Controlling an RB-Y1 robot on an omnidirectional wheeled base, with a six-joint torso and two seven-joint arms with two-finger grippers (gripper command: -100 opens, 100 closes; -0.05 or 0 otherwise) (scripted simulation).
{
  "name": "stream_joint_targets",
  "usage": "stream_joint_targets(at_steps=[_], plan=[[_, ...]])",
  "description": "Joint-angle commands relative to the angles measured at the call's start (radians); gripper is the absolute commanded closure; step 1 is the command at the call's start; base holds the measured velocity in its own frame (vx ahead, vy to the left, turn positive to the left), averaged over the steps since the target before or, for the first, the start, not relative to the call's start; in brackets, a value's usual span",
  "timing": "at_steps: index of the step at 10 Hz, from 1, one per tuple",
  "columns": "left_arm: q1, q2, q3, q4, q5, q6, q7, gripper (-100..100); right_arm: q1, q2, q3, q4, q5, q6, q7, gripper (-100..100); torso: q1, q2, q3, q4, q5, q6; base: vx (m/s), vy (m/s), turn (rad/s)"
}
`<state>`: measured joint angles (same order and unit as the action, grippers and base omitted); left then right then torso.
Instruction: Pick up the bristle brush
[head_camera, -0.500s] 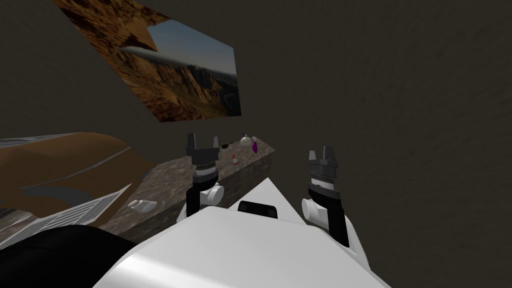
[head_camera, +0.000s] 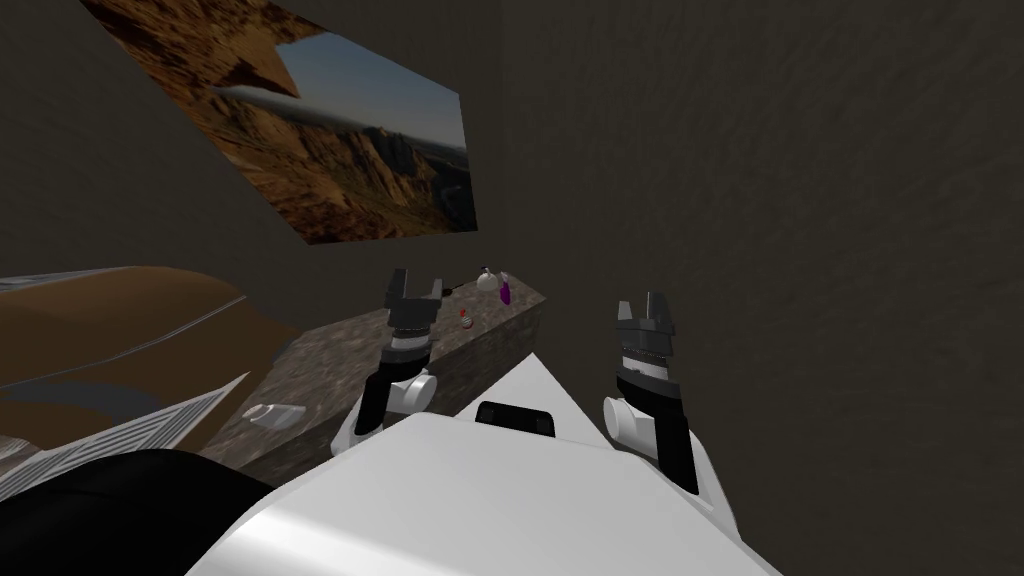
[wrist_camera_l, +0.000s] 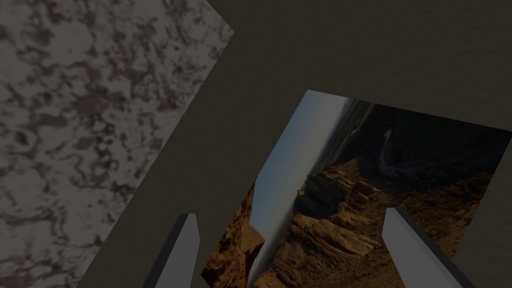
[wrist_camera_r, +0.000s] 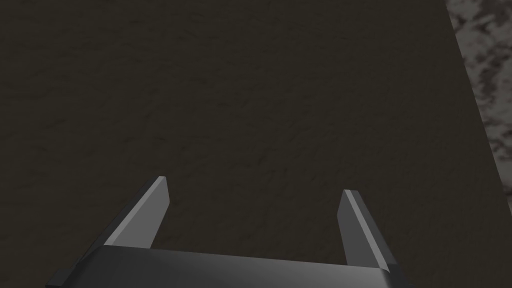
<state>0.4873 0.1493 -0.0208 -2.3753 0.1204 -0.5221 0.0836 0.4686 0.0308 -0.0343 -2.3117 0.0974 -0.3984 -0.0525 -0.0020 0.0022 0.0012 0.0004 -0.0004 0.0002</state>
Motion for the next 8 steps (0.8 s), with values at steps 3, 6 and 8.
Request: stream_joint_targets(at_steps=[3, 6, 8], plan=[[0.006, 0.087, 0.038, 0.013, 0.003, 0.098, -0.028, -100, 0.0, 0.0, 0.0, 0.0, 0.0, 0.0, 0.0, 0, 0.001, 0.0, 0.0, 0.0, 0.0, 0.0, -0.028, -0.026, -0.057], [0.013, 0.157, 0.075, 0.025, 0.012, 0.172, -0.05, -100, 0.0, 0.0, 0.0, 0.0, 0.0, 0.0, 0.0, 0, 0.001, 0.0, 0.0, 0.0, 0.0, 0.0, -0.026, -0.019, -0.085], [0.016, 0.202, 0.094, 0.034, 0.019, 0.226, -0.062, -100, 0.0, 0.0, 0.0, 0.0, 0.0, 0.0, 0.0, 0, 0.001, 0.0, 0.0, 0.0, 0.0, 0.0, -0.025, -0.021, -0.067]])
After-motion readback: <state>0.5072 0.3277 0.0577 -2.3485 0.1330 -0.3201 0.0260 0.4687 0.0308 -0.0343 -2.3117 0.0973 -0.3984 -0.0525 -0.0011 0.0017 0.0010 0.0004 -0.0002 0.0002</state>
